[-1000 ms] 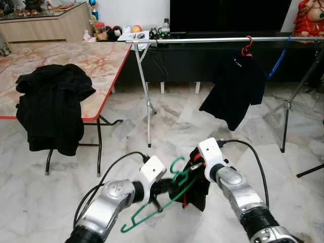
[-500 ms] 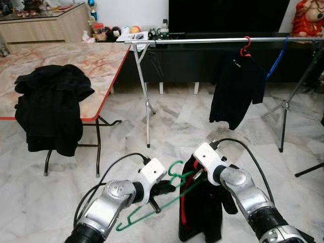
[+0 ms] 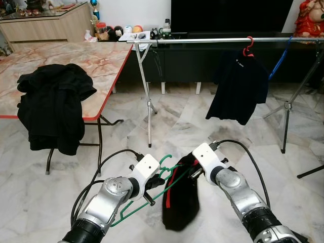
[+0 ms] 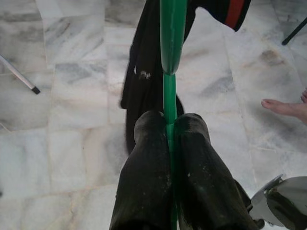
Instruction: Hang hanger
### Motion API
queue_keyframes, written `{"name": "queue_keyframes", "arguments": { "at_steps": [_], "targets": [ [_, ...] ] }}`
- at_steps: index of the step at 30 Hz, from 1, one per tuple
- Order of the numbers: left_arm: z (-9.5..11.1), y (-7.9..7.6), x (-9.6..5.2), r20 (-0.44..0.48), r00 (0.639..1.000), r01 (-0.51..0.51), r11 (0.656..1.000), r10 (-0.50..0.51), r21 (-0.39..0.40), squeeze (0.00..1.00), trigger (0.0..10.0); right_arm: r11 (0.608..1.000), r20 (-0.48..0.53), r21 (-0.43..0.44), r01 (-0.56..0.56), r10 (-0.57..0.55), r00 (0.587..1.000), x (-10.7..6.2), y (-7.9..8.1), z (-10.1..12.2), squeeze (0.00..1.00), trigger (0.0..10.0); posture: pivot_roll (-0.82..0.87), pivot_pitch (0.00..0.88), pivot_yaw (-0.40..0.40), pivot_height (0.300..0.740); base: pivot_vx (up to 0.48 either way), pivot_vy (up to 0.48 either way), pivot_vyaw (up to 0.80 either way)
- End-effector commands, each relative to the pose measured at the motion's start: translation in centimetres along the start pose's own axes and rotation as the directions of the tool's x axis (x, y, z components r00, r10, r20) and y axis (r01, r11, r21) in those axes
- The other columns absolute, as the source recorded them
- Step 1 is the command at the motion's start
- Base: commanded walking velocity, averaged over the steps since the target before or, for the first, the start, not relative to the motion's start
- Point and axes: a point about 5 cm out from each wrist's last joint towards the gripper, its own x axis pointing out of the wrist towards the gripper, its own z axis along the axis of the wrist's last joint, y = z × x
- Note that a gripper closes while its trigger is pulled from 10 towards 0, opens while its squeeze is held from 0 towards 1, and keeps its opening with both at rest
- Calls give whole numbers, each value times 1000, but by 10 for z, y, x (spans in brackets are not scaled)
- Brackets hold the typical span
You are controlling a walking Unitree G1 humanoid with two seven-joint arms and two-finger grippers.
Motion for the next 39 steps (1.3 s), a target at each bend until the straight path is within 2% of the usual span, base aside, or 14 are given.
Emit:
{"name": "queue_keyframes", "arguments": {
  "at_steps": [1, 6, 11, 18, 25, 28, 31, 34, 39],
  "targets": [
    [1, 5, -2, -13, 1000, -21, 999, 22, 38, 0, 10000, 996, -3, 22, 81, -81, 997, 0, -13, 4, 0, 10000, 116, 58, 54, 740, 0, 0, 0],
    [-1, 6, -2, -29, 999, -29, 998, 31, 59, 0, 10000, 983, -11, 51, 174, -174, 985, -2, -27, 2, 0, 10000, 115, 56, 53, 740, 0, 0, 0],
    [-1, 5, -1, -30, 999, -27, 997, 29, 67, 0, 10000, 979, -16, 69, 189, -189, 982, -1, -27, 2, 0, 10000, 115, 55, 54, 740, 0, 0, 0],
    [6, 1, 1, 18, 1000, -6, 999, 5, 53, 0, 10000, 996, 22, 69, 48, -49, 999, 3, -2, 6, 0, 10000, 116, 56, 55, 740, 0, 0, 0],
    [9, -2, 2, 51, 999, 11, 1000, -13, 28, 0, 10000, 997, 36, 67, -32, 30, 999, 4, 10, 8, 0, 10000, 117, 57, 55, 740, 0, 0, 0],
    [12, -4, 2, 83, 996, 28, 1000, -28, -1, 0, 10000, 988, 69, 97, -124, 117, 991, 4, 21, 13, 0, 10000, 117, 58, 54, 740, 0, 0, 0],
    [19, -9, 2, 136, 989, 66, 997, -59, -48, 0, 10000, 961, 133, 99, -256, 243, 961, 0, 37, 19, 0, 10000, 114, 59, 53, 740, 0, 0, 0],
    [22, -13, 1, 167, 981, 112, 991, -99, -70, 0, 10000, 959, 135, 117, -257, 241, 961, -1, 34, 18, 0, 10000, 114, 61, 53, 740, 0, 0, 0],
    [19, -24, -4, 174, 961, 222, 974, -213, -38, 0, 10000, 963, 148, 128, -239, 220, 964, -5, 18, 16, 0, 10000, 115, 61, 53, 740, 0, 0, 0]
  ]
}}
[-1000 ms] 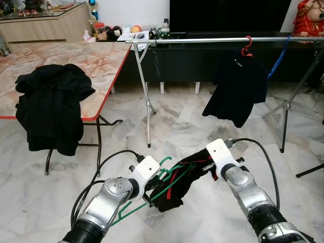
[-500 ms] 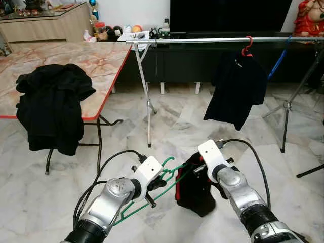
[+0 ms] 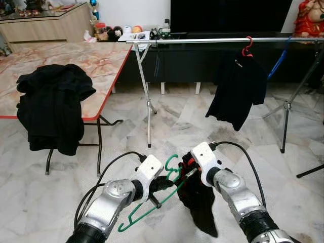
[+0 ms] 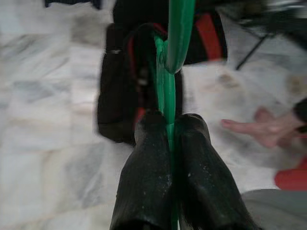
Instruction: Hang hanger
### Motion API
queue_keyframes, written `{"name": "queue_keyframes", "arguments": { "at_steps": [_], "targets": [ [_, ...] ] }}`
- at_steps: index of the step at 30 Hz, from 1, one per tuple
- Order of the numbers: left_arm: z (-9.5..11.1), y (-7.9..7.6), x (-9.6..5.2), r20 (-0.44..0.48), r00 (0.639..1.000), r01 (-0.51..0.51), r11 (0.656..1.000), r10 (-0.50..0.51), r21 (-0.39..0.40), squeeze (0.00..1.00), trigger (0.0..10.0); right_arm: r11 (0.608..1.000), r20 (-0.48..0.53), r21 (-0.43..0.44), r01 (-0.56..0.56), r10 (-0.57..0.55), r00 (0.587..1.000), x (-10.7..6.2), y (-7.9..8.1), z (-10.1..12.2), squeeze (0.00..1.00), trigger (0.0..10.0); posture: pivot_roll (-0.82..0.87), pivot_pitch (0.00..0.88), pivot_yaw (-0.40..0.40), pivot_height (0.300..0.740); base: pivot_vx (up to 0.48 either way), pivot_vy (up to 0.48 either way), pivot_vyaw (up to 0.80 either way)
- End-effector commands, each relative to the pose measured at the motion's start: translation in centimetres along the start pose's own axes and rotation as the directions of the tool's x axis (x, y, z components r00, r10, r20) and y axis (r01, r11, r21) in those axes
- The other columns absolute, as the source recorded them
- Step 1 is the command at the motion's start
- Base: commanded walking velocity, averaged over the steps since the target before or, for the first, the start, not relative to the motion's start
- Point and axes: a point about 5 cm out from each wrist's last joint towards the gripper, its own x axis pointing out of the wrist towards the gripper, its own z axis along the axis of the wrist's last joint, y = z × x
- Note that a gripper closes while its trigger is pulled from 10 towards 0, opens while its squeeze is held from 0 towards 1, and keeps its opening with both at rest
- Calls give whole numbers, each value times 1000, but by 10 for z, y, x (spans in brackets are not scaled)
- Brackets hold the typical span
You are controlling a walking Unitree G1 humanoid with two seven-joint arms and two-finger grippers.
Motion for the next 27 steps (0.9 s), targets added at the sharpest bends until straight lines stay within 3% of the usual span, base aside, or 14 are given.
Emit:
{"name": "queue_keyframes", "arguments": {
  "at_steps": [1, 3, 5, 6, 8, 13, 19, 27],
  "targets": [
    [11, -9, -1, 46, 995, 84, 996, -85, 24, 0, 10000, 1000, 20, -5, -21, 22, 1000, -1, 1, 5, 0, 10000, 115, 61, 53, 740, 0, 0, 0],
    [10, -13, -3, 37, 992, 123, 992, -124, 26, 0, 10000, 999, 18, -33, 8, -7, 1000, -3, -5, 5, 0, 10000, 115, 61, 53, 740, 0, 0, 0],
    [9, -12, -3, 28, 994, 108, 993, -109, 43, 0, 10000, 981, -14, -86, 174, -175, 984, -6, -26, 5, 0, 10000, 114, 62, 53, 740, 0, 0, 0],
    [9, -12, -3, 28, 994, 108, 993, -109, 43, 0, 10000, 981, -14, -86, 174, -175, 984, -6, -26, 5, 0, 10000, 114, 62, 53, 740, 0, 0, 0],
    [9, -6, -2, 18, 998, 65, 997, -66, 46, 0, 10000, 940, -28, -100, 327, -331, 943, -11, -48, 7, 0, 10000, 112, 62, 54, 740, 0, 0, 0],
    [3, -2, -5, -34, 998, 52, 995, -50, 83, 0, 10000, 898, -28, -173, 405, -415, 909, -17, -61, 9, 0, 10000, 113, 64, 54, 740, 0, 0, 0],
    [-10, 5, -7, -117, 993, -5, 992, 20, 125, 0, 10000, 876, -66, -204, 437, -458, 886, -18, -64, -3, 0, 10000, 114, 65, 54, 740, 0, 0, 0],
    [-8, 4, -3, -99, 994, -34, 991, 47, 129, 0, 10000, 939, -86, -156, 305, -321, 943, -7, -38, -9, 0, 10000, 113, 64, 55, 740, 0, 0, 0]
  ]
}}
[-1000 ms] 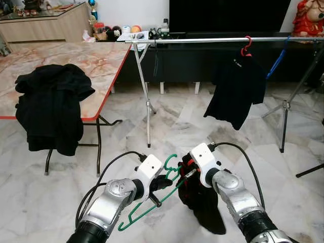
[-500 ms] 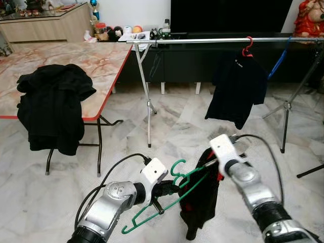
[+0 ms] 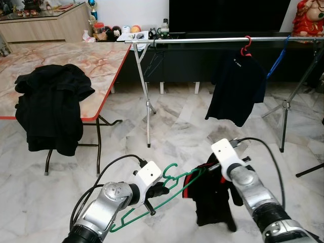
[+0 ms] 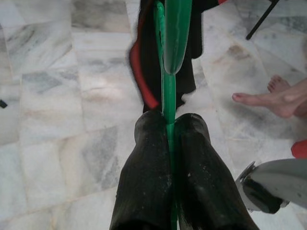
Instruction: Hang hanger
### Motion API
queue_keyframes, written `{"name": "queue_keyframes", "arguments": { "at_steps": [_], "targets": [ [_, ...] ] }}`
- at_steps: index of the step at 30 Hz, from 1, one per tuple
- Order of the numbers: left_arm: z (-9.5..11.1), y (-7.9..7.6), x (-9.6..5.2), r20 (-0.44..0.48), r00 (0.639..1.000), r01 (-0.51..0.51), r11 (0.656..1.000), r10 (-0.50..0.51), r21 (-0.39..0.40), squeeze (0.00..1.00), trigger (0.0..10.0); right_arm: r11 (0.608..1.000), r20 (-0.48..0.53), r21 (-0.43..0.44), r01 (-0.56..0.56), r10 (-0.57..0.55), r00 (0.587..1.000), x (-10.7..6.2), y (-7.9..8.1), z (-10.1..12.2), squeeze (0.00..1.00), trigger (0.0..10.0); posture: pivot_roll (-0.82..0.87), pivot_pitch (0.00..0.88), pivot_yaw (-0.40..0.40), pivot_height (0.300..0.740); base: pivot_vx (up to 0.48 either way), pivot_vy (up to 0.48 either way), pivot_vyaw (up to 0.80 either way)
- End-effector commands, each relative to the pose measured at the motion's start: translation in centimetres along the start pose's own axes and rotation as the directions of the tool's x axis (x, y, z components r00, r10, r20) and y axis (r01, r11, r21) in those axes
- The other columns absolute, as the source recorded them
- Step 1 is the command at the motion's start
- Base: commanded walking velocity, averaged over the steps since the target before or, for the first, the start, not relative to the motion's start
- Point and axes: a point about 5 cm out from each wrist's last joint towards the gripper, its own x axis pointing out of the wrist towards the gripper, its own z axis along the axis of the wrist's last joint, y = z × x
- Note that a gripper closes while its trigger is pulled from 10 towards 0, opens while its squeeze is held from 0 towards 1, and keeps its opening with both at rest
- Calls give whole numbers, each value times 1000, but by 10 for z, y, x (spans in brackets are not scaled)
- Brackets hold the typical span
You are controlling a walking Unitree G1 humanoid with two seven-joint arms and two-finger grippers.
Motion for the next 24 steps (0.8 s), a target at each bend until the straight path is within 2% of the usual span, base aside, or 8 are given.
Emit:
{"name": "queue_keyframes", "arguments": {
  "at_steps": [1, 7, 11, 14, 16, 19, 23, 24],
  "targets": [
    [3, 2, 1, 6, 1000, -27, 999, 27, 20, 0, 10000, 998, 36, 10, -58, 58, 998, 0, 9, 8, 0, 10000, 113, 63, 56, 740, 0, 0, 0],
    [10, 2, 2, 63, 998, -20, 999, 22, -27, 0, 10000, 990, 44, -11, -137, 138, 990, 1, 23, 9, 0, 10000, 113, 63, 56, 740, 0, 0, 0],
    [13, -3, 0, 86, 995, 47, 998, -44, -38, 0, 10000, 989, 34, -27, -144, 144, 989, 1, 24, 6, 0, 10000, 115, 59, 54, 740, 0, 0, 0],
    [13, -14, -3, 98, 985, 148, 988, -145, -32, 0, 10000, 980, 31, -65, -188, 190, 981, 0, 26, 7, 0, 10000, 115, 58, 55, 740, 0, 0, 0],
    [14, -17, -3, 95, 982, 167, 985, -164, -27, 0, 10000, 986, 29, -58, -157, 159, 987, 1, 23, 7, 0, 10000, 114, 55, 54, 740, 0, 0, 0],
    [13, -17, -3, 87, 982, 172, 985, -169, -20, 0, 10000, 988, 20, -62, -138, 140, 990, 2, 20, 6, 0, 10000, 117, 55, 53, 740, 0, 0, 0],
    [8, -3, 0, 35, 999, 36, 999, -36, 4, 0, 10000, 992, 17, -53, -112, 113, 993, 2, 13, 7, 0, 10000, 119, 54, 53, 740, 0, 0, 0],
    [8, -3, 0, 35, 999, 36, 999, -36, 4, 0, 10000, 992, 17, -53, -112, 113, 993, 2, 13, 7, 0, 10000, 119, 54, 53, 740, 0, 0, 0]
  ]
}}
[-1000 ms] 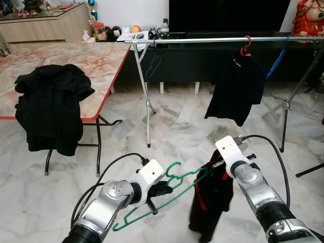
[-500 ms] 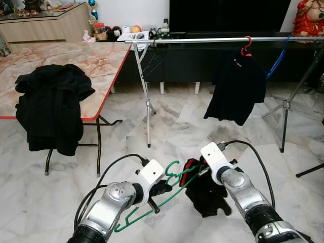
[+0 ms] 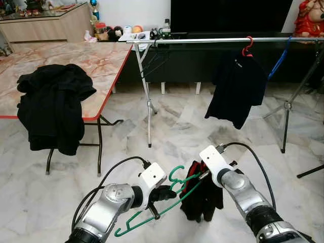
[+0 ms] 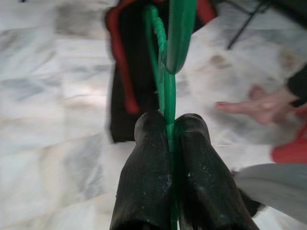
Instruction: Hang hanger
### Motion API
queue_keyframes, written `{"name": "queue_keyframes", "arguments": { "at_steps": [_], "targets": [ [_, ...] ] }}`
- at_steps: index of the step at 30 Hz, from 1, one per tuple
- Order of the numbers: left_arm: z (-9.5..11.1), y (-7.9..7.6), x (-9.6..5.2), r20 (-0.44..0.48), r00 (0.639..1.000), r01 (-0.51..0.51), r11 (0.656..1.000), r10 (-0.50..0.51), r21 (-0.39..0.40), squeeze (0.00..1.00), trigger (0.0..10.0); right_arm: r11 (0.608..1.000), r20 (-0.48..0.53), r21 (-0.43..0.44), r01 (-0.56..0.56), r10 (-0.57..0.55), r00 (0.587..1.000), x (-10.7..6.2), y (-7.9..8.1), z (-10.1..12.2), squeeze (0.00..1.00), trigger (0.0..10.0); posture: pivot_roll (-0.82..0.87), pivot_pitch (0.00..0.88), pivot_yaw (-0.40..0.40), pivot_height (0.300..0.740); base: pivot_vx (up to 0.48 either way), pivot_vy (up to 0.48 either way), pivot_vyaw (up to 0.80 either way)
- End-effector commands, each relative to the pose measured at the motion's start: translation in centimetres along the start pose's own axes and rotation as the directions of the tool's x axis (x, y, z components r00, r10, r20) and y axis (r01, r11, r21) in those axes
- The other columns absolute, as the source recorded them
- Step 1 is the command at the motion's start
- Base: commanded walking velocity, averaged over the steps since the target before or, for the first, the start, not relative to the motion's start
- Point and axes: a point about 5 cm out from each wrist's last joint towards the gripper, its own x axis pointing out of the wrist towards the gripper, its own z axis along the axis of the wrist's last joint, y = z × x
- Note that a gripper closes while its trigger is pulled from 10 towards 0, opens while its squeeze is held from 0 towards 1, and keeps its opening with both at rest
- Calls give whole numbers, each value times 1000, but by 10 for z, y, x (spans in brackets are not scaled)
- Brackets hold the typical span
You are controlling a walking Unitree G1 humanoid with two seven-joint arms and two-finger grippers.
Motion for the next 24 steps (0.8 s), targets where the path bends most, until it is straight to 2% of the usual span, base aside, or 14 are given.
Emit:
{"name": "queue_keyframes", "arguments": {
  "at_steps": [1, 2, 5, 8, 12, 13, 14, 15, 17, 19, 20, 21, 24],
  "targets": [
    [3, 9, 1, -6, 998, -69, 997, 69, 34, 0, 10000, 1000, 38, -2, -2, 2, 999, 1, -2, 12, 0, 10000, 116, 54, 55, 740, 0, 0, 0],
    [2, 24, 0, -25, 979, -203, 979, 204, 23, 0, 10000, 1000, 37, -17, -8, 9, 999, 1, -1, 11, 0, 10000, 111, 56, 56, 740, 0, 0, 0],
    [2, 45, -5, -45, 921, -387, 922, 387, -4, 0, 10000, 999, 21, -41, -8, 9, 1000, 0, 0, 7, 0, 10000, 111, 56, 56, 740, 0, 0, 0],
    [-1, 52, -8, -68, 895, -440, 897, 442, 37, 0, 10000, 999, 15, -46, -7, 8, 1000, 0, 1, 5, 0, 10000, 111, 56, 56, 740, 0, 0, 0],
    [-4, 55, -11, -80, 880, -466, 884, 468, 49, 0, 10000, 999, 13, -45, -11, 12, 1000, 0, 2, 4, 0, 10000, 111, 61, 56, 740, 0, 0, 0],
    [-4, 53, -10, -75, 887, -454, 890, 456, 39, 0, 10000, 999, 13, -44, -12, 13, 1000, 1, 2, 5, 0, 10000, 111, 61, 56, 740, 0, 0, 0],
    [-2, 48, -8, -45, 916, -400, 917, 399, -9, 0, 10000, 999, 14, -45, -12, 13, 1000, 1, 2, 5, 0, 10000, 113, 62, 54, 740, 0, 0, 0],
    [0, 40, -6, -21, 952, -306, 952, 306, -7, 0, 10000, 999, 14, -46, -11, 12, 1000, 1, 1, 6, 0, 10000, 116, 63, 52, 740, 0, 0, 0],
    [0, 33, -5, -19, 972, -235, 972, 235, 20, 0, 10000, 999, 15, -47, -10, 10, 1000, 1, 1, 7, 0, 10000, 116, 63, 52, 740, 0, 0, 0],
    [-1, 25, -7, -18, 990, -137, 989, 138, 49, 0, 10000, 999, 17, -47, -8, 9, 1000, 2, 0, 8, 0, 10000, 116, 63, 52, 740, 0, 0, 0],
    [-1, 15, -9, -17, 999, -41, 997, 42, 63, 0, 10000, 999, 18, -47, -5, 6, 1000, 2, 0, 9, 0, 10000, 118, 64, 51, 740, 0, 0, 0],
    [-1, 15, -9, -17, 999, -41, 997, 42, 63, 0, 10000, 999, 18, -47, -5, 6, 1000, 2, 0, 9, 0, 10000, 118, 64, 51, 740, 0, 0, 0],
    [-2, 5, -12, -34, 997, 71, 996, -70, 57, 0, 10000, 999, 21, -42, 4, -3, 1000, 2, -1, 10, 0, 10000, 118, 64, 51, 740, 0, 0, 0]
  ]
}}
